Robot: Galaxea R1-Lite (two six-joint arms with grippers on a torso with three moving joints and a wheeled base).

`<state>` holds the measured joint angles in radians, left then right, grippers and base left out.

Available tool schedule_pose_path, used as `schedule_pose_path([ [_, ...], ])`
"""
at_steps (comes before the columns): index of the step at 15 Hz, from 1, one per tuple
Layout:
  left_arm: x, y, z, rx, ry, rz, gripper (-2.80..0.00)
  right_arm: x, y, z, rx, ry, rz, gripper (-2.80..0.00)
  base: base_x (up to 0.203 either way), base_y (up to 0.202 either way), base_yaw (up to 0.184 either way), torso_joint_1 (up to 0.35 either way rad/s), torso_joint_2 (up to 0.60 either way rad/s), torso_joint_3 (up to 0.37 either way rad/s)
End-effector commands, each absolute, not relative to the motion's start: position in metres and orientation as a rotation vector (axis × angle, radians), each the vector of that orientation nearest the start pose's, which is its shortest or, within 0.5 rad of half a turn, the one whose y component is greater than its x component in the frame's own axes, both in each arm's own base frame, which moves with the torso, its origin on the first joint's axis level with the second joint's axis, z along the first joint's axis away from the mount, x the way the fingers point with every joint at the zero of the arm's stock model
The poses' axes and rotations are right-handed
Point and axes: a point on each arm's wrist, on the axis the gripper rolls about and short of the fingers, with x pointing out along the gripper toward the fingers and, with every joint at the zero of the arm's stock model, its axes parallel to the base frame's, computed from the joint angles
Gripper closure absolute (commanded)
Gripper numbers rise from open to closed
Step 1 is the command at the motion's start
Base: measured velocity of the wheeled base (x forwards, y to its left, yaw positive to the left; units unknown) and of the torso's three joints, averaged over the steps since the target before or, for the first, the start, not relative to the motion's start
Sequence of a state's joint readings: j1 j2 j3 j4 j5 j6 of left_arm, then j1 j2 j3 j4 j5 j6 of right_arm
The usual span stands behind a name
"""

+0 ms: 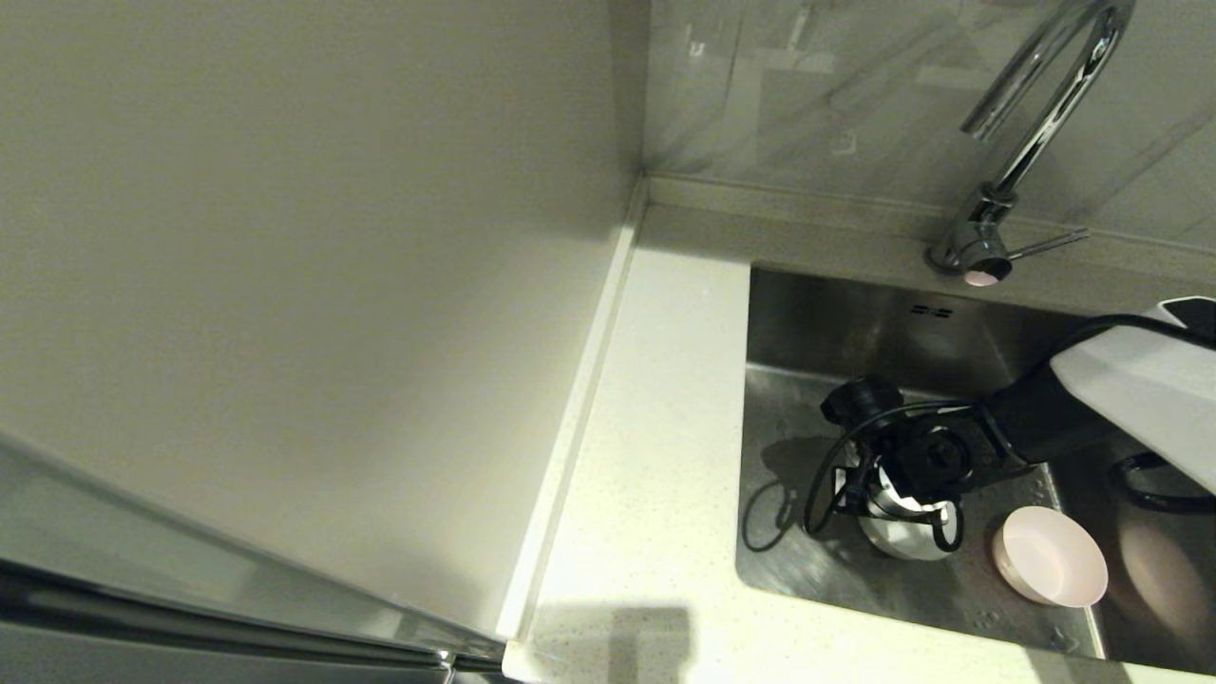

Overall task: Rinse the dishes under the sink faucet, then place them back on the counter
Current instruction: Put a bowl into the sink

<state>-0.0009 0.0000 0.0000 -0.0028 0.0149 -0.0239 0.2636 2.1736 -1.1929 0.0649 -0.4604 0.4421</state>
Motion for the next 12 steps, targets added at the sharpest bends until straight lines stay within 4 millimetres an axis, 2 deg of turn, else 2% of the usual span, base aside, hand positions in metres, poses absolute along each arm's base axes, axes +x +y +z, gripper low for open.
schedule_pose_path([
  [1,-0.023,0.0,0.076,-0.025,-0.006,0.015,0.0,0.347,0.083,0.107,0.08,0.811,-0.37,-2.8,0.0,0.0,0.0,0.0,0.0,0.0],
  [3,-0.023,0.0,0.076,-0.025,-0.007,0.016,0.0,0.315,0.075,0.145,0.109,0.735,-0.353,-2.8,0.0,0.0,0.0,0.0,0.0,0.0],
  [6,-0.023,0.0,0.076,-0.025,-0.006,0.014,0.0,0.25,0.057,0.201,0.156,0.593,-0.324,-2.8,0.0,0.0,0.0,0.0,0.0,0.0],
  [9,-0.023,0.0,0.076,-0.024,-0.007,0.014,0.0,0.17,0.034,0.248,0.213,0.431,-0.314,-2.8,0.0,0.0,0.0,0.0,0.0,0.0],
  [12,-0.023,0.0,0.076,-0.025,-0.006,0.014,0.0,0.09,0.009,0.278,0.258,0.271,-0.35,-2.8,0.0,0.0,0.0,0.0,0.0,0.0],
])
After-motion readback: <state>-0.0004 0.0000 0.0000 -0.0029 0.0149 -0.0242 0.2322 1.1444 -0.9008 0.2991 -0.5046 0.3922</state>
